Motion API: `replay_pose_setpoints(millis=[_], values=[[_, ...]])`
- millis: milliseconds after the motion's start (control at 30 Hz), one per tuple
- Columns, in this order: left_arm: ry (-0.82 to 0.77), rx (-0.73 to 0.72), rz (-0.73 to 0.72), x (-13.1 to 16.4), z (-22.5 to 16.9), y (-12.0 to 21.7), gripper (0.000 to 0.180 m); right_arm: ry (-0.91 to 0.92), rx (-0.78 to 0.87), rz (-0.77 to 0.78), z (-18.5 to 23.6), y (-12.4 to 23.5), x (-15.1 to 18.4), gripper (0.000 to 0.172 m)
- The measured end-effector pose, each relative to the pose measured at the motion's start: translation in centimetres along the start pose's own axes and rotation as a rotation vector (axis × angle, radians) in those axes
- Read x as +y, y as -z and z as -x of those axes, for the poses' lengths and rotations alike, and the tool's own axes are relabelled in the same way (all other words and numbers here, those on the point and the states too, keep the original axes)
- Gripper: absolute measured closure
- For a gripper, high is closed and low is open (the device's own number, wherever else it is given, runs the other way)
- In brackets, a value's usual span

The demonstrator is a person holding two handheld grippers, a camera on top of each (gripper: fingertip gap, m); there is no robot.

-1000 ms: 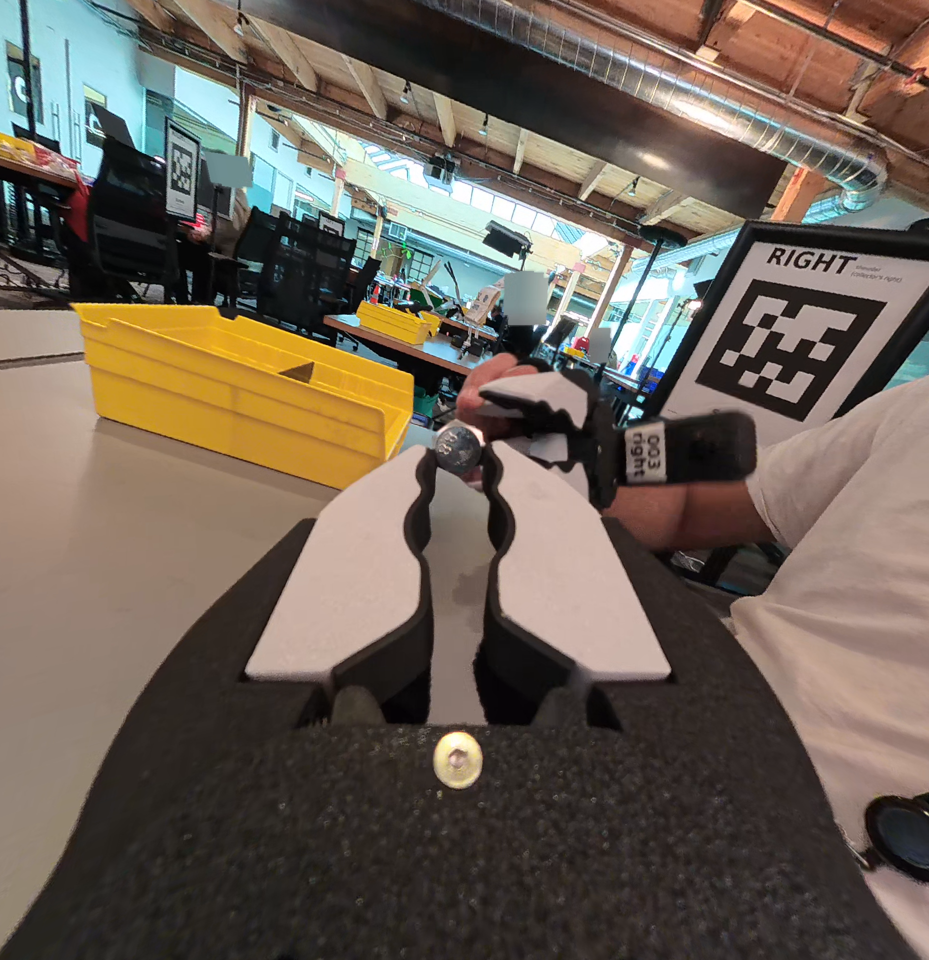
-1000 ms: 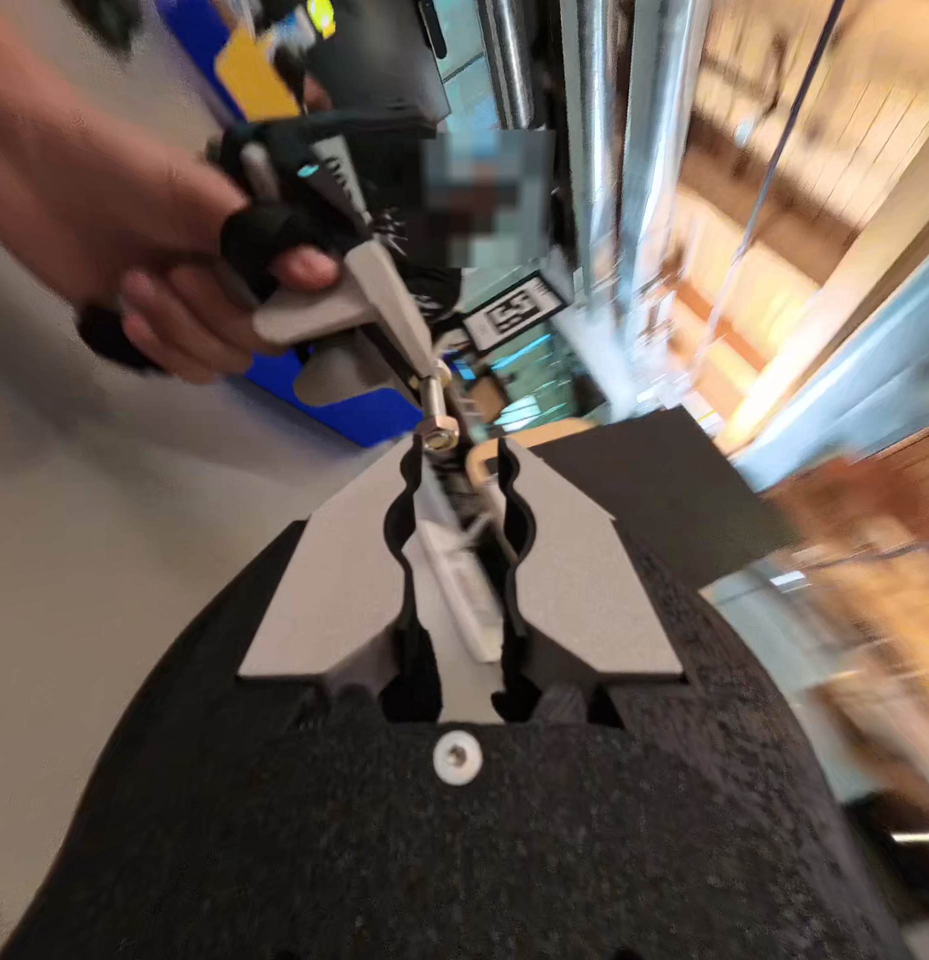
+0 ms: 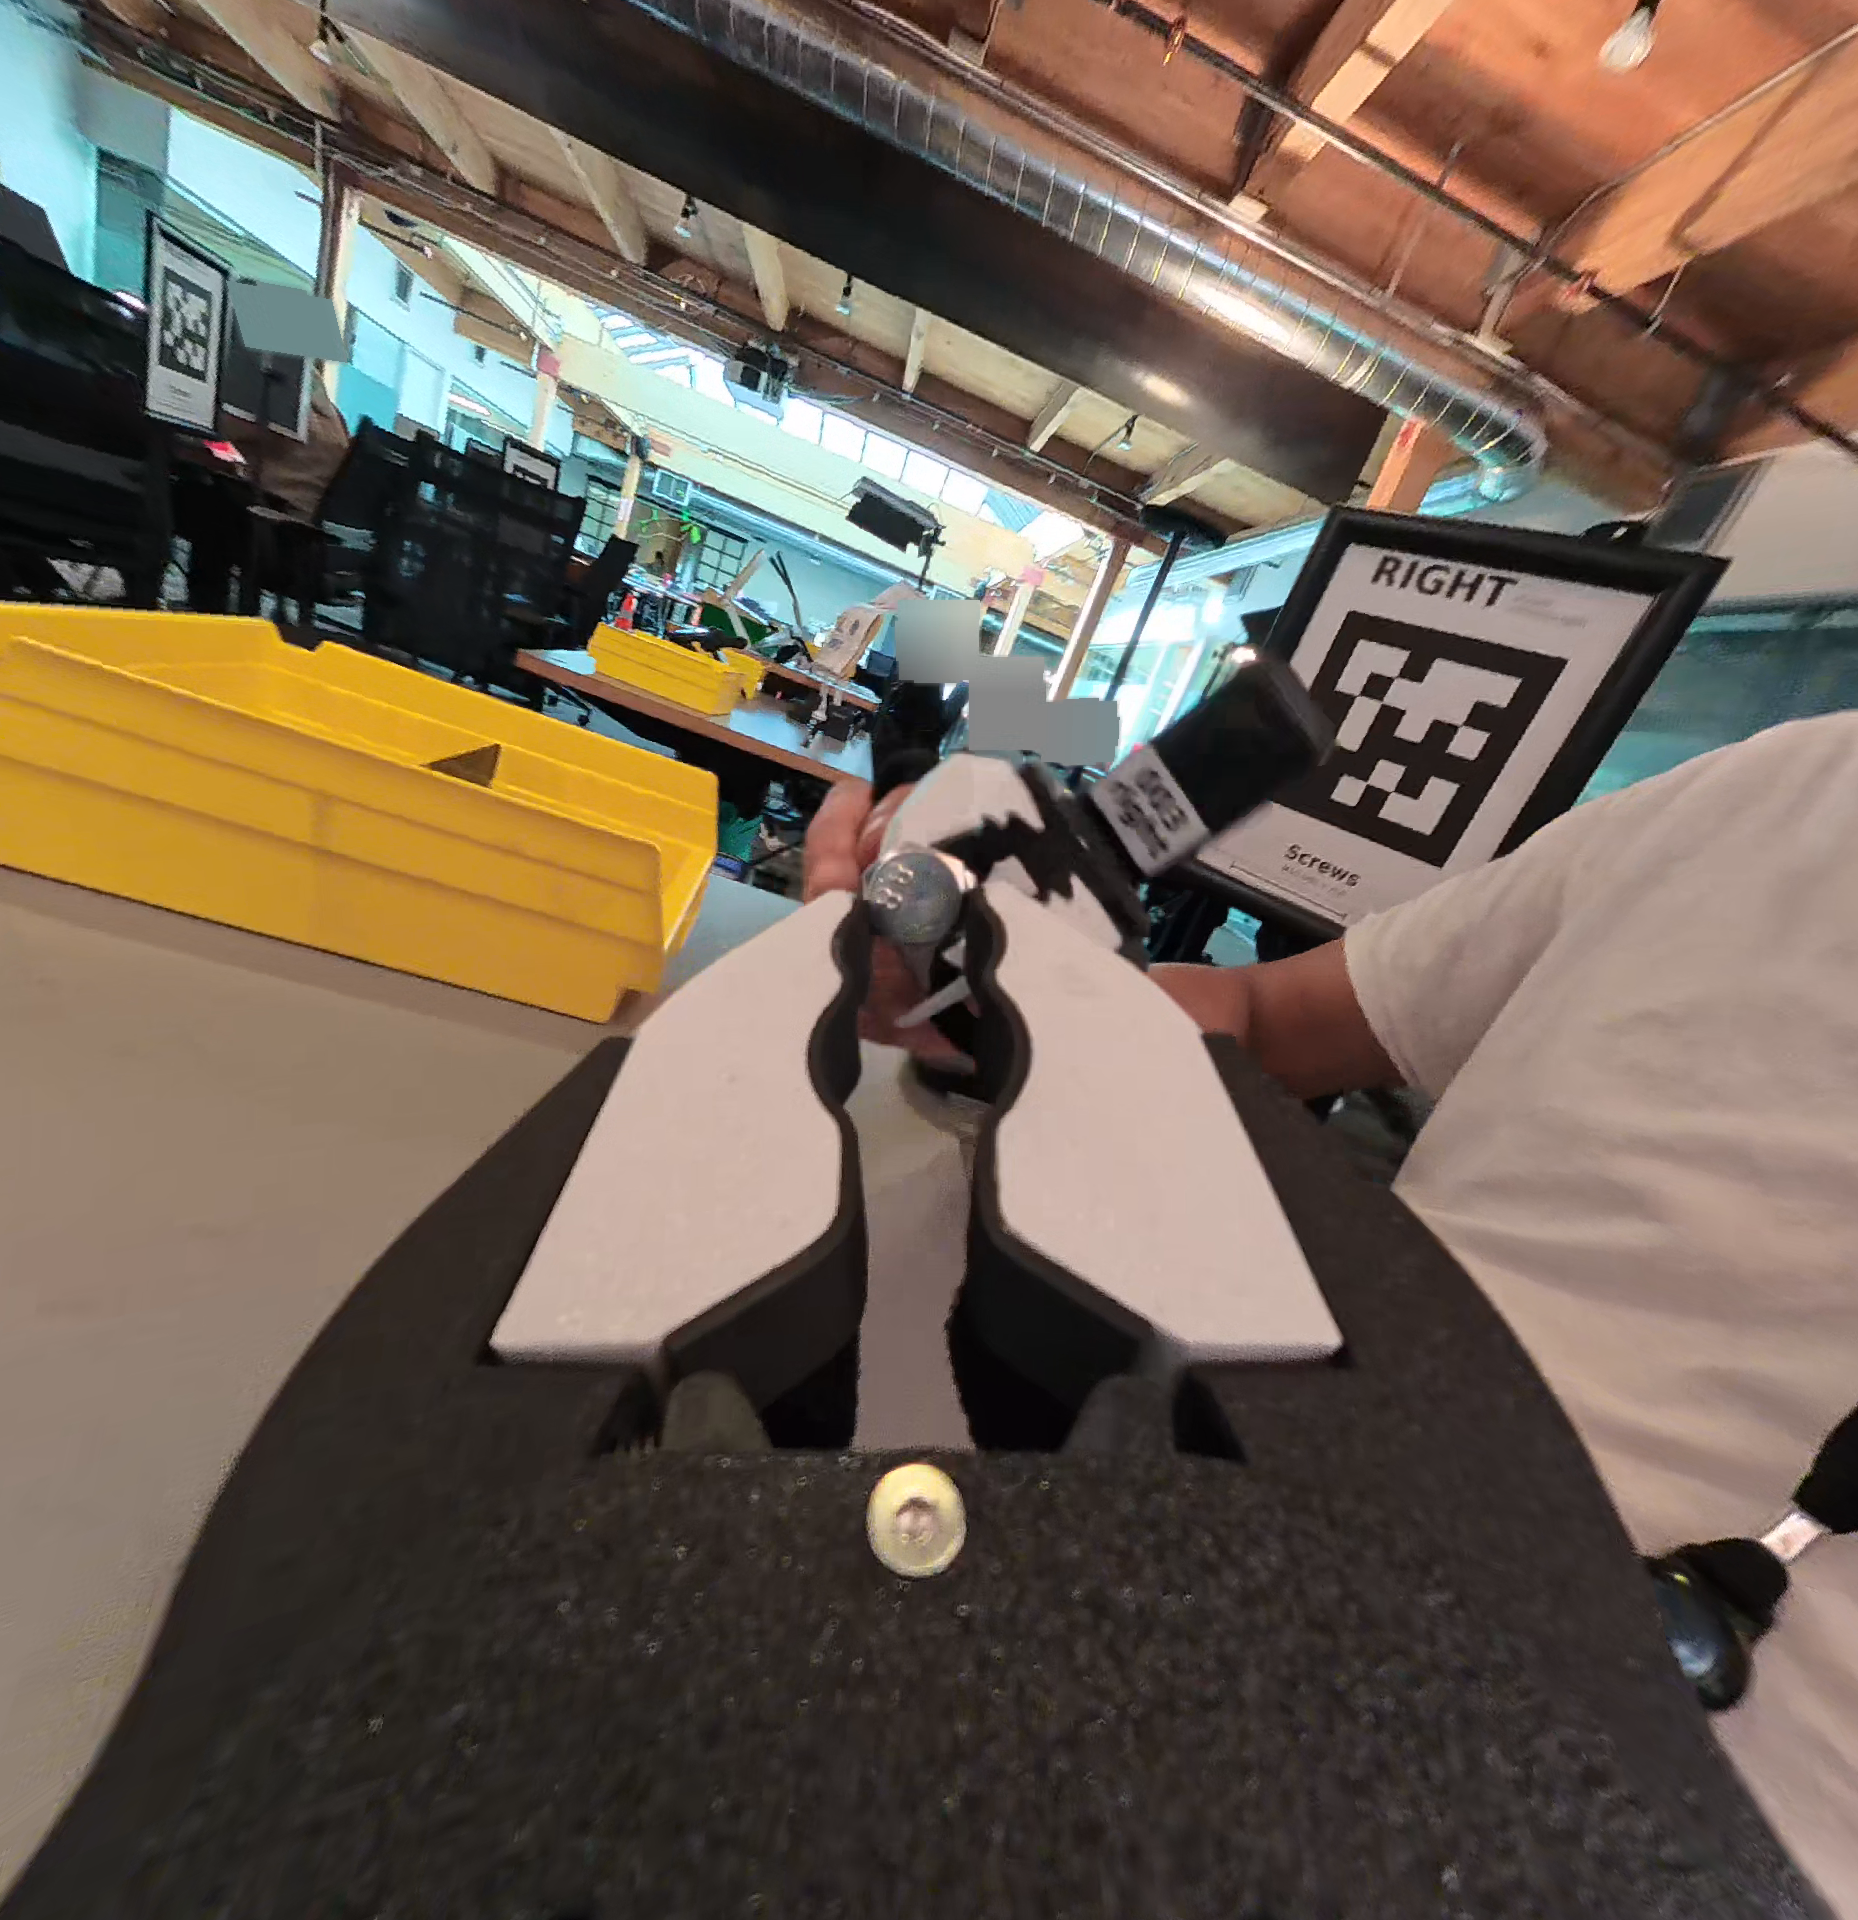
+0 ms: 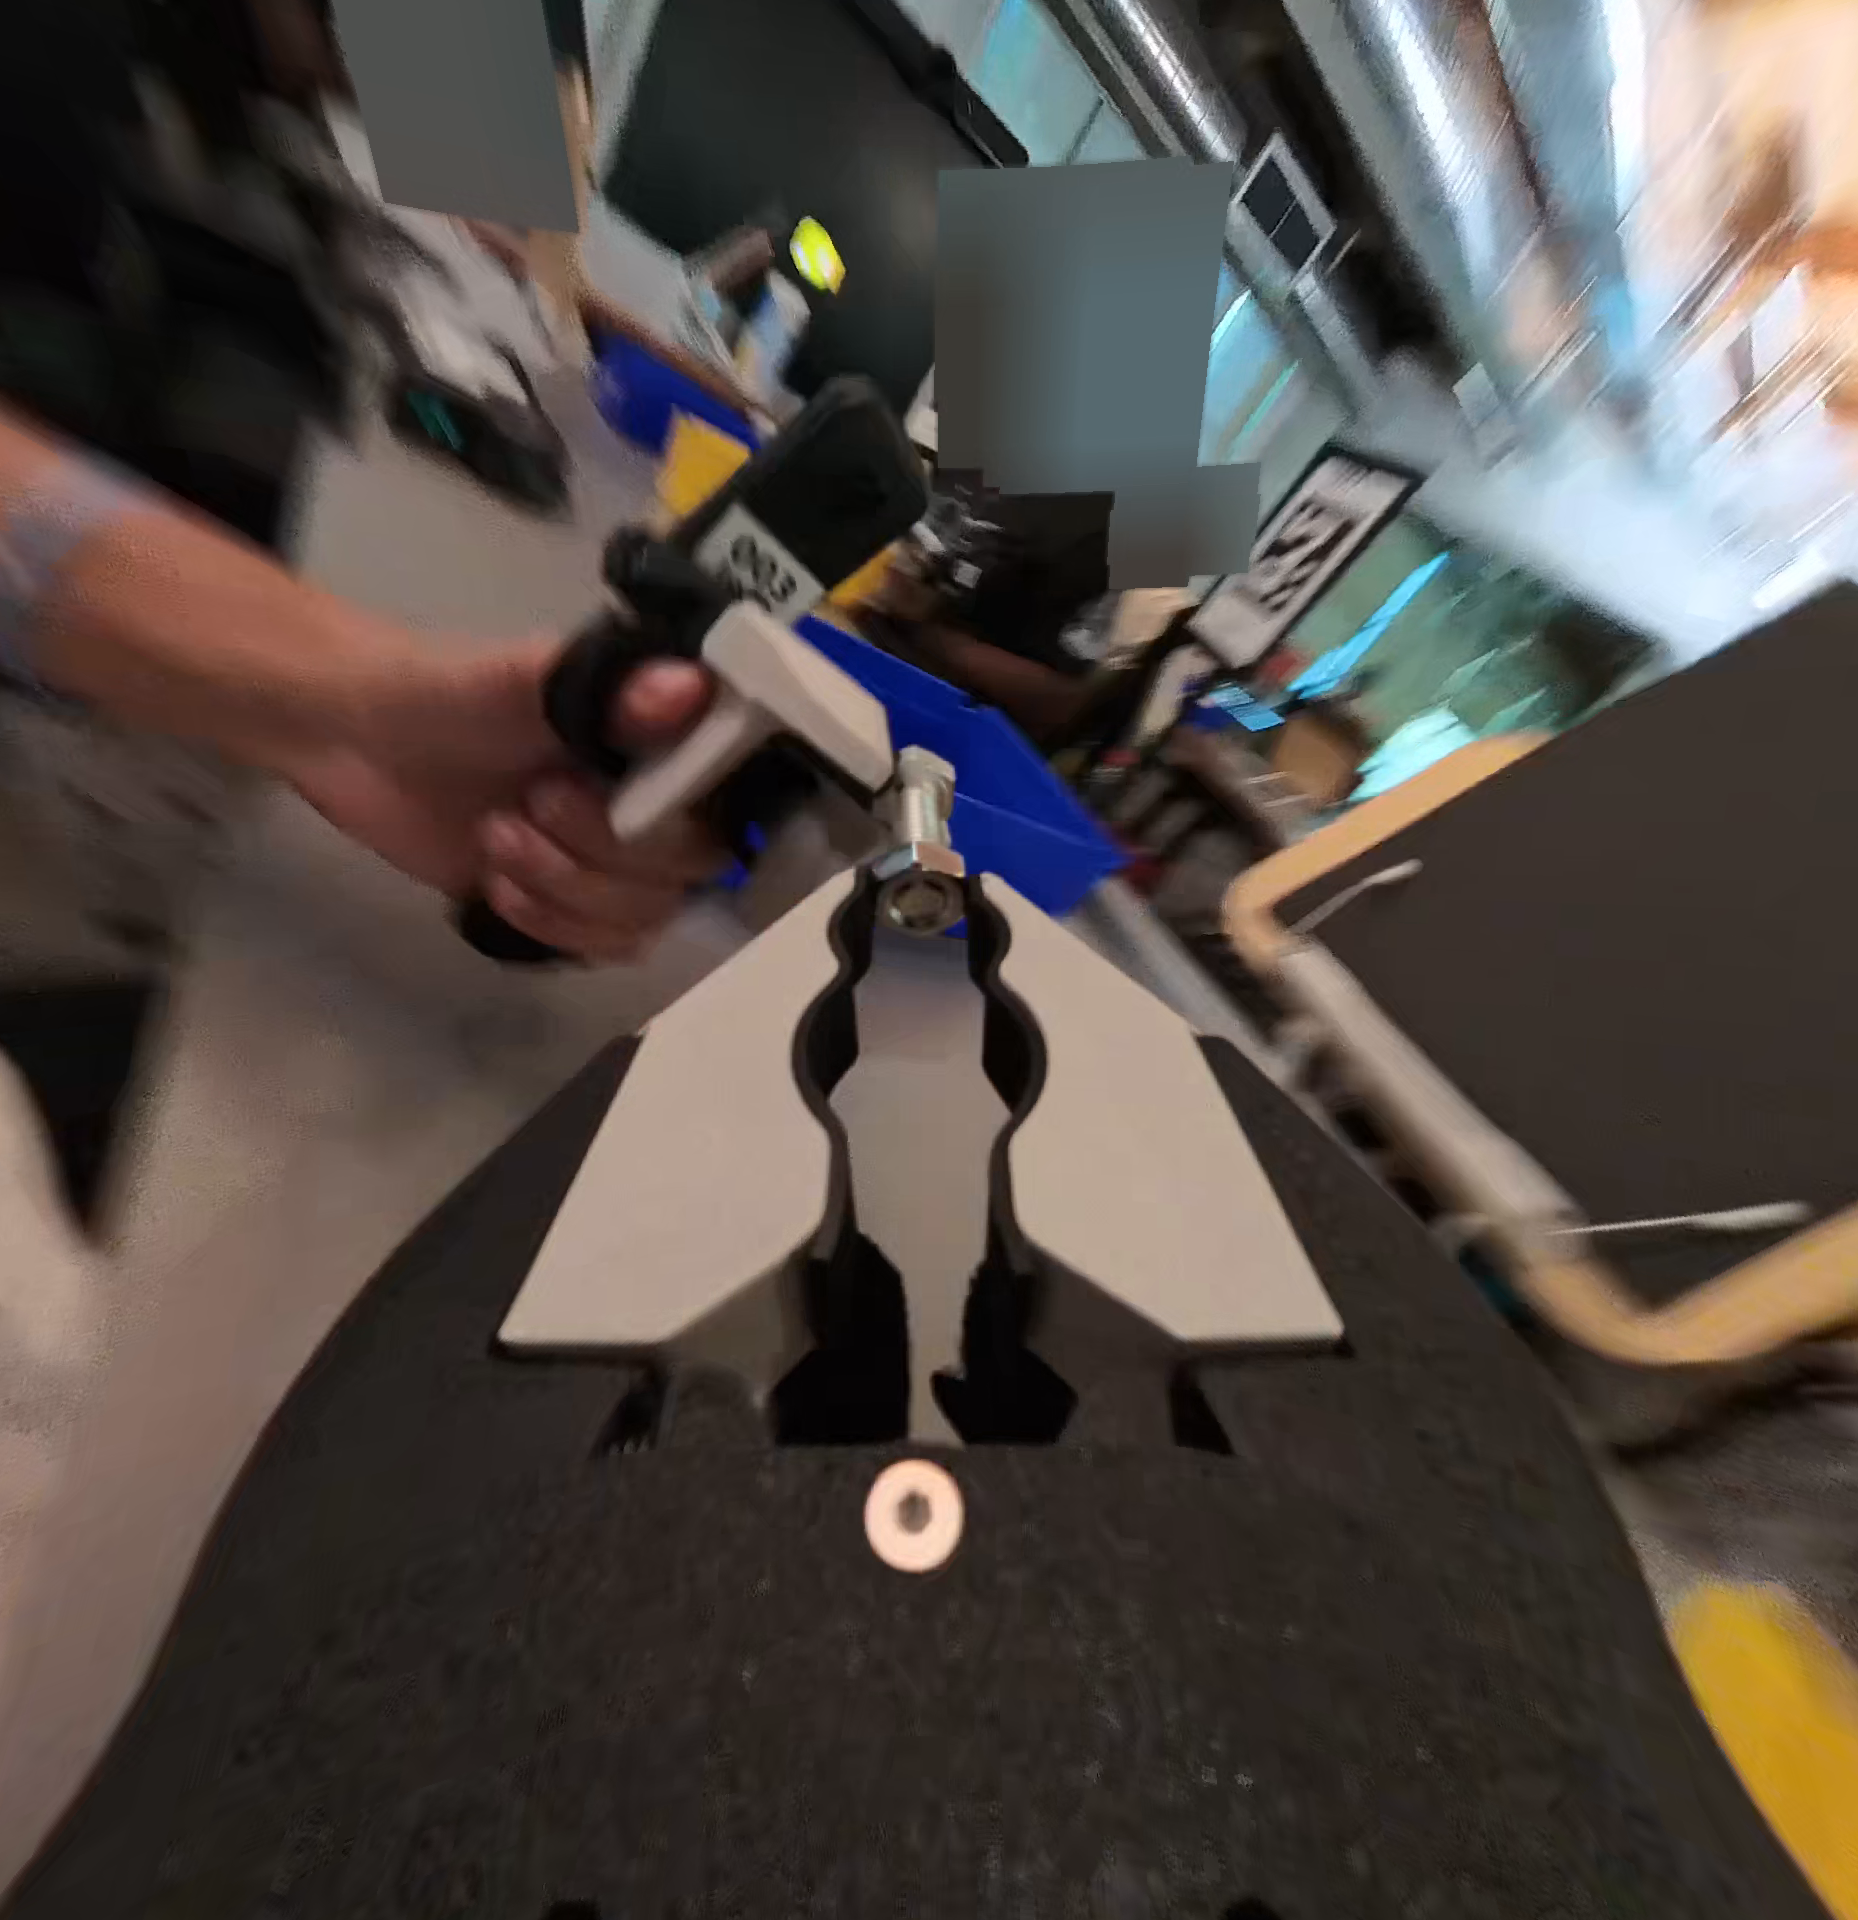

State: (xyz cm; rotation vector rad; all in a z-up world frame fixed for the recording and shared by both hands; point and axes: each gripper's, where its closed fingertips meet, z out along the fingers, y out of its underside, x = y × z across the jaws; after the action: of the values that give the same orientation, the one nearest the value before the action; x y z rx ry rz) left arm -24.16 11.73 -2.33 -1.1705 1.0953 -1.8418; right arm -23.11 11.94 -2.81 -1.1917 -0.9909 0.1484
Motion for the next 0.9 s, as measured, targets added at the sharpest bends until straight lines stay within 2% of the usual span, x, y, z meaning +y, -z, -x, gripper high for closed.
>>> replay_pose_setpoints(millis=[100,167,200,267,333,400,533,633,700,767,900], values=[[0.046,0.002,0.023,0.4,0.4,0.0,0.164,0.624,0.185,0.115,0.1,0.1,0.7,0.155],[0.065,0.0,0.034,0.7,0.6,0.0,0.164,0.907,0.288,0.152,0.0,0.0,0.9,0.155],[0.072,-0.006,0.036,0.7,0.8,0.1,0.164,0.961,0.318,0.158,0.0,0.0,1.1,0.155],[0.074,-0.015,0.029,0.6,1.1,0.2,0.164,0.897,0.35,0.116,0.0,-0.2,0.9,0.152],[0.05,-0.037,0.013,0.2,1.3,0.5,0.164,0.731,0.31,0.083,0.3,-0.3,0.6,0.132],[0.013,-0.063,0.016,0.0,1.5,1.0,0.164,0.402,0.224,0.107,0.4,-0.8,1.0,0.108],[-0.083,-0.11,-0.011,-0.8,1.7,1.8,0.164,-0.414,-0.053,0.112,1.6,-1.8,2.2,0.11],[-0.139,-0.122,-0.016,-1.1,1.9,2.1,0.164,-1.046,-0.302,0.002,2.3,-1.9,1.8,0.115],[-0.142,-0.114,-0.021,-1.2,1.8,2.1,0.164,-1.348,-0.419,-0.104,1.8,-1.8,1.6,0.114],[-0.137,-0.111,-0.021,-1.1,1.7,1.9,0.164,-1.485,-0.419,-0.161,0.9,-1.8,2.1,0.115],[-0.133,-0.106,0.007,-0.4,1.6,1.2,0.164,-1.485,-0.43,-0.202,0.4,-1.5,1.7,0.128]])
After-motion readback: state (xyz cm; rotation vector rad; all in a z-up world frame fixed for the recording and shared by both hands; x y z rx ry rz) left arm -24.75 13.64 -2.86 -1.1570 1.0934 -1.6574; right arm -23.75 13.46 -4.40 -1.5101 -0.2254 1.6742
